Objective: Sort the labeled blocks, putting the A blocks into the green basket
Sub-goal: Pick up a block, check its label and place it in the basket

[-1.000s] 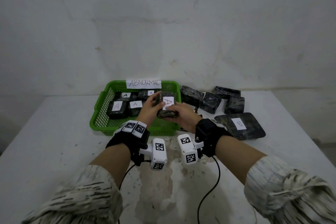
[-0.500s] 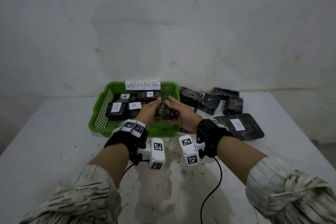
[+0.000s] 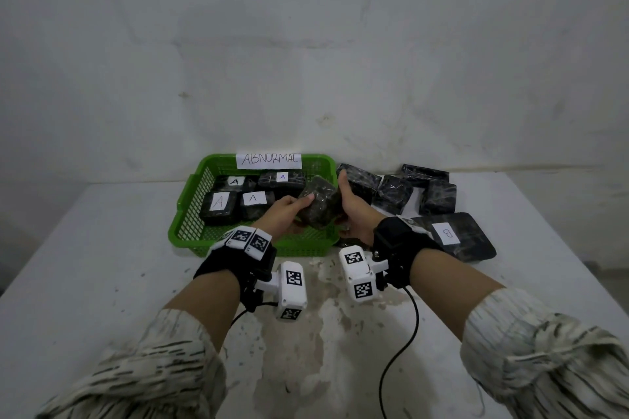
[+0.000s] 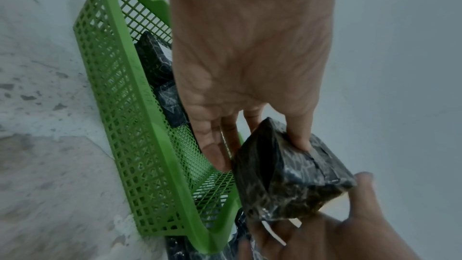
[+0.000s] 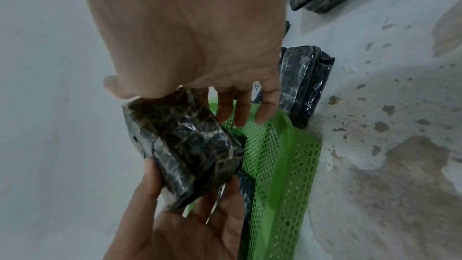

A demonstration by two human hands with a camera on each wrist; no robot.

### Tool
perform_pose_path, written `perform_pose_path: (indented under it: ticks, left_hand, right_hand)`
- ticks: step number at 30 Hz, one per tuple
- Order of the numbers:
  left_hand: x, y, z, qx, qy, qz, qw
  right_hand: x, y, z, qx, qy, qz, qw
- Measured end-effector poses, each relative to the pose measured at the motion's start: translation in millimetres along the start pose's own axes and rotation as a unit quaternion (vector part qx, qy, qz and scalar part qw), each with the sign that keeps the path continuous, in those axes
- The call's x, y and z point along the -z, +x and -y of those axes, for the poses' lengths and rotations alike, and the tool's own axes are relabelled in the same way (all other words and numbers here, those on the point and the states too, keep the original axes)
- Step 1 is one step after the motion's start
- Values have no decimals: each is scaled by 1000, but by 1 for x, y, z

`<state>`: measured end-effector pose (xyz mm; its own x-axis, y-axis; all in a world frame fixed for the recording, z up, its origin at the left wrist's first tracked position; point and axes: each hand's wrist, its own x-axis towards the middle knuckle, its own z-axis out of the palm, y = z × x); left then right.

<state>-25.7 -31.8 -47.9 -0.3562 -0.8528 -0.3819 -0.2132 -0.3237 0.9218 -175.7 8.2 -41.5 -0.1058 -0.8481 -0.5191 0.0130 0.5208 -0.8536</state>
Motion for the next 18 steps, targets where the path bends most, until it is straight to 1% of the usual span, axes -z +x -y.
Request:
perform_pose_path:
  ticks: [2, 4, 6, 8, 10, 12, 13, 14, 16, 18]
  left_hand:
    - [-2, -3, 0, -1, -18, 3, 1000]
    - [-5, -5, 1, 5, -18, 14, 1000]
    - [-8, -8, -2, 19, -11, 29, 999]
    - [-10, -9, -5, 11, 24, 31, 999]
    - [-11, -10, -8, -4, 69, 21, 997]
    - [-10, -10, -8, 6, 73, 16, 997]
    - [-10, -10, -9, 9, 58, 15, 998]
    - [-11, -9, -9, -1, 43, 8, 999]
    - [-12, -7, -11, -41, 22, -5, 999]
    - [-13, -6, -14, -73, -15, 1, 997]
  right_hand:
    - [-2, -2, 1, 24, 31, 14, 999]
    - [-7, -10, 3, 76, 68, 4, 995]
    - [-9, -8, 1, 133, 39, -11, 990]
    - [-12, -6, -1, 165, -11, -27, 986]
    - [-13, -4, -1, 179, -25, -35, 983]
    - [-14, -3, -2, 181, -18, -33, 983]
    - [-14, -4, -2, 185, -14, -30, 982]
    - [-14, -4, -2, 188, -11, -24, 982]
    - [-15, -5, -1, 183, -4, -7, 983]
    - [-15, -6, 0, 164, 31, 16, 986]
